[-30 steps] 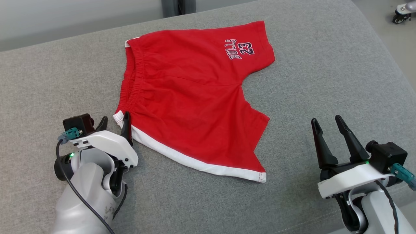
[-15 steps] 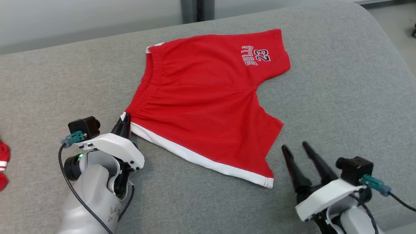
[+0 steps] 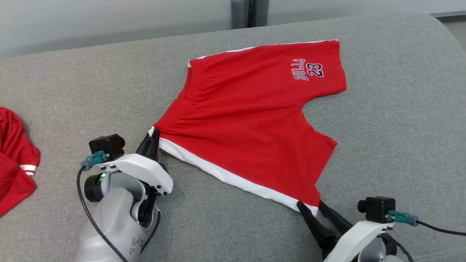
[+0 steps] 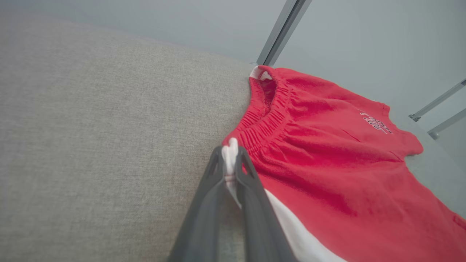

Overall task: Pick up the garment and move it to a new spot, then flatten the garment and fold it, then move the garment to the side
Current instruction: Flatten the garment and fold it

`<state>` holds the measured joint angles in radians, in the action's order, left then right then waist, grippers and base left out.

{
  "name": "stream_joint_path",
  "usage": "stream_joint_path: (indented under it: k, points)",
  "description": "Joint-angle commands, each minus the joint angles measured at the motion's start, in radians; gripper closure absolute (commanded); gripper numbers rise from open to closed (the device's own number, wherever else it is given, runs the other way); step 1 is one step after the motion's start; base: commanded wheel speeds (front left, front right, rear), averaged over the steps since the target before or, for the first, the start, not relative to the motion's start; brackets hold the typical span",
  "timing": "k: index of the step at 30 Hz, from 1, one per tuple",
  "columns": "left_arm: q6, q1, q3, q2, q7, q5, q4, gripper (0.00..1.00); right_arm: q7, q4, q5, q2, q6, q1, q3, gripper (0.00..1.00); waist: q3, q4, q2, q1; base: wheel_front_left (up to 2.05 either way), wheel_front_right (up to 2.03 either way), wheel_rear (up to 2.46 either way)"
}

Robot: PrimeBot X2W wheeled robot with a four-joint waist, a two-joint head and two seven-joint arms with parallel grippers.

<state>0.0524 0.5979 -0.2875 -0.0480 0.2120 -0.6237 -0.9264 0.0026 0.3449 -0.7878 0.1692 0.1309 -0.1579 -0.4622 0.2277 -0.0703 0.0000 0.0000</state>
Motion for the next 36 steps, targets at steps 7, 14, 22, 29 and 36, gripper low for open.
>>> stream_joint_path:
  k: [7,14,22,29,36]
  points:
    - [-0.021,-0.007,-0.048,-0.005,0.012,-0.040,0.028,1.00,0.058,0.053,-0.036,0.011,-0.001,0.009,-0.009,0.05,-0.003,0.024,0.0000,0.0000,0.00,0.00,0.00]
    - [-0.034,-0.009,-0.075,-0.005,0.015,-0.062,0.034,1.00,0.074,0.076,-0.033,0.005,-0.001,-0.005,-0.024,1.00,-0.007,0.038,0.0000,0.0000,0.00,0.00,0.00]
    - [-0.006,-0.031,-0.083,-0.005,-0.006,-0.089,0.061,1.00,-0.002,-0.002,-0.056,0.051,0.000,-0.050,0.011,1.00,-0.048,0.064,0.0000,0.0000,0.00,0.00,0.00]
    - [0.035,-0.037,-0.070,-0.022,-0.122,-0.161,0.184,1.00,-0.035,-0.096,-0.059,0.115,0.000,-0.161,0.068,1.00,-0.112,0.081,0.0000,0.0000,0.00,0.00,0.00]
    - [0.023,-0.009,-0.047,-0.049,-0.305,-0.245,0.375,1.00,-0.039,-0.135,-0.034,0.149,0.000,-0.305,0.144,1.00,-0.163,0.093,0.0000,0.0000,0.00,0.00,0.00]
